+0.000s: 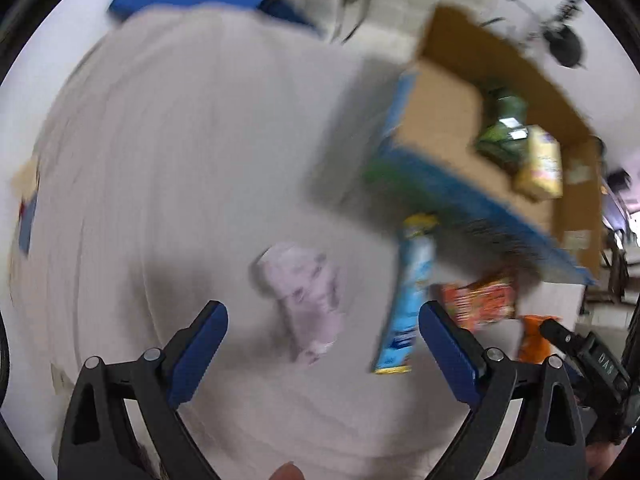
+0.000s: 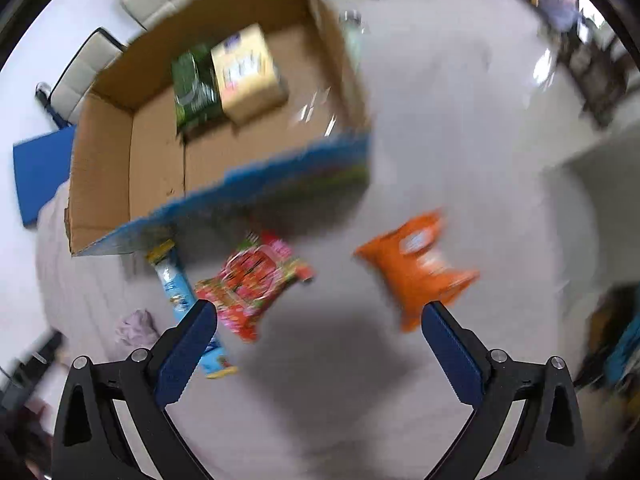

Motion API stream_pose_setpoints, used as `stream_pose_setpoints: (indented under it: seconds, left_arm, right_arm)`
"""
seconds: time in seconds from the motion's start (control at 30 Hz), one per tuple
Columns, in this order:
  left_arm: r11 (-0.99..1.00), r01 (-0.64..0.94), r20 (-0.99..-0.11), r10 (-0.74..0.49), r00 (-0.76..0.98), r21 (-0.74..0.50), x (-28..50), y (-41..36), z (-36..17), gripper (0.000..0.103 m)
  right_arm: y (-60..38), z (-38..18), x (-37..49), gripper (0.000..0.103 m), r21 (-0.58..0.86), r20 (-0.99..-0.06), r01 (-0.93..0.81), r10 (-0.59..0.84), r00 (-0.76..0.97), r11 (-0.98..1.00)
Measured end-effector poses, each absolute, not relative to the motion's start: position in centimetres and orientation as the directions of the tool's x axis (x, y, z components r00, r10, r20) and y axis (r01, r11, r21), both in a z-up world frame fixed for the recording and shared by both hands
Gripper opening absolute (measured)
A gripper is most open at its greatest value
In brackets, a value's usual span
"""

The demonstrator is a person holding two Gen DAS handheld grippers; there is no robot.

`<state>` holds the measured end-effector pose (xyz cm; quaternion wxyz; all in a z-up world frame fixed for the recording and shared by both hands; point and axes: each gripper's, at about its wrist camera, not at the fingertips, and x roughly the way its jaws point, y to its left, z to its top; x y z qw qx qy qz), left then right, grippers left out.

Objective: Organize soft objects
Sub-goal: 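Lift both grippers out of the box toward the remaining items, then grasp the pink cloth with the left gripper while the right grasps the red floral snack bag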

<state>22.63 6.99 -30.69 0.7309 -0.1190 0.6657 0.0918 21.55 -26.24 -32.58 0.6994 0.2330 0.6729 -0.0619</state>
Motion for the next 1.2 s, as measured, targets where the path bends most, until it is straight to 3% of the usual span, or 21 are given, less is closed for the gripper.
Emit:
stream_pose_setpoints:
  seconds: [0.2, 0.43, 0.6, 0.73, 0.93, 1.0, 1.03, 1.07, 1.13, 1.2]
  left_arm:
    - [0.943, -0.330, -0.999, 0.041, 0.009, 0.035, 21.4, 9.1, -34.8, 0.098]
    - [0.946, -0.321, -0.999, 0.035, -0.007, 0.036, 21.3, 8.6, -36.0, 0.098]
    - [0.958, -0.286, -0.999, -0.001, -0.053, 0.015, 21.8, 6.8, -38.0, 0.098]
    - [0.957, -0.289, -0.995, -0.058, -0.078, -0.033, 22.1, 5.6, -39.6, 0.098]
    - [0.960, -0.275, -0.989, -0.083, -0.123, -0.046, 22.9, 4.1, -42.7, 0.098]
    - [0.970, -0.240, -0.991, -0.056, -0.119, -0.026, 23.0, 3.2, -43.2, 0.087]
    - [0.973, -0.231, -0.991, -0.050, -0.122, -0.021, 23.6, 3.1, -43.4, 0.066]
    - [0.977, -0.213, -0.991, -0.034, -0.131, -0.005, 23.6, 2.8, -43.7, 0.055]
    - [0.983, -0.181, -0.994, -0.008, -0.111, 0.012, 23.6, 2.0, -43.4, 0.045]
    - [0.988, -0.155, -0.996, 0.012, -0.092, 0.027, 23.5, 0.9, -43.1, 0.043]
  right_arm:
    - [-22.3, -39.9, 23.0, 0.101, 0.293, -0.947, 0.521, 0.317, 0.046, 0.802]
    - [-20.6, -41.3, 23.8, 0.088, 0.176, -0.983, 0.485, 0.178, 0.042, 0.856]
    - [-18.7, -41.6, 23.1, 0.062, 0.047, -0.995, 0.255, 0.068, -0.075, 0.966]
    - [-19.0, -42.2, 20.7, 0.061, -0.008, -0.986, 0.106, 0.010, -0.168, 0.994]
    - [-20.6, -42.1, 19.1, 0.066, 0.063, -0.987, 0.175, 0.088, -0.134, 0.983]
    - [-20.9, -42.1, 19.1, 0.070, 0.062, -0.990, 0.187, 0.084, -0.114, 0.980]
    - [-21.0, -42.0, 19.5, 0.070, 0.058, -0.991, 0.185, 0.079, -0.112, 0.981]
    - [-20.8, -42.0, 20.0, 0.069, 0.052, -0.991, 0.181, 0.073, -0.111, 0.982]
    - [-20.0, -41.9, 20.4, 0.064, 0.026, -0.993, 0.166, 0.045, -0.109, 0.986]
    - [-19.0, -41.7, 20.5, 0.058, 0.010, -0.994, 0.148, 0.025, -0.103, 0.989]
